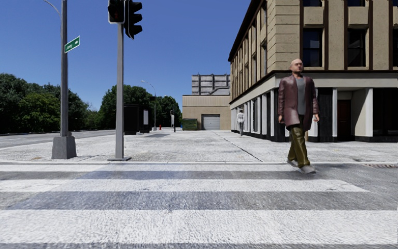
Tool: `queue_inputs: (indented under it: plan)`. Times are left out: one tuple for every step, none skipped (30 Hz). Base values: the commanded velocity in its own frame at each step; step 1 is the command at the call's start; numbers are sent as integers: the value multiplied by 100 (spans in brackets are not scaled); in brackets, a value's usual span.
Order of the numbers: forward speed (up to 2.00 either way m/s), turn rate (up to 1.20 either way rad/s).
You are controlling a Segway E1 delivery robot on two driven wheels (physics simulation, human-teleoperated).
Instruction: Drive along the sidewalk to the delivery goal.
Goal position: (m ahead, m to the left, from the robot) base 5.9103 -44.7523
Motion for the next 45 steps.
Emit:
queue_inputs:
  plan:
    - [200, 0]
    - [200, 0]
    - [200, 0]
    - [200, 0]
    - [200, 0]
    - [200, 0]
    - [200, 0]
    - [200, 0]
    - [200, 0]
    - [200, 0]
    - [200, 0]
    - [200, 0]
    - [200, 0]
    - [200, 0]
    - [200, 0]
    - [200, 0]
    - [200, 0]
    - [200, 0]
    - [200, 0]
    - [200, 0]
    - [200, 0]
    - [200, 0]
    - [200, 0]
    - [200, 0]
    - [200, 0]
    - [200, 0]
    - [200, 0]
    - [200, 0]
    - [200, 0]
    - [200, 0]
    - [200, 0]
    - [200, 0]
    - [200, 0]
    - [200, 0]
    - [200, 0]
    - [200, 0]
    - [200, 0]
    - [200, 0]
    - [200, 0]
    - [200, 0]
    - [200, 0]
    - [200, 0]
    - [200, 0]
    - [200, 0]
    - [200, 0]
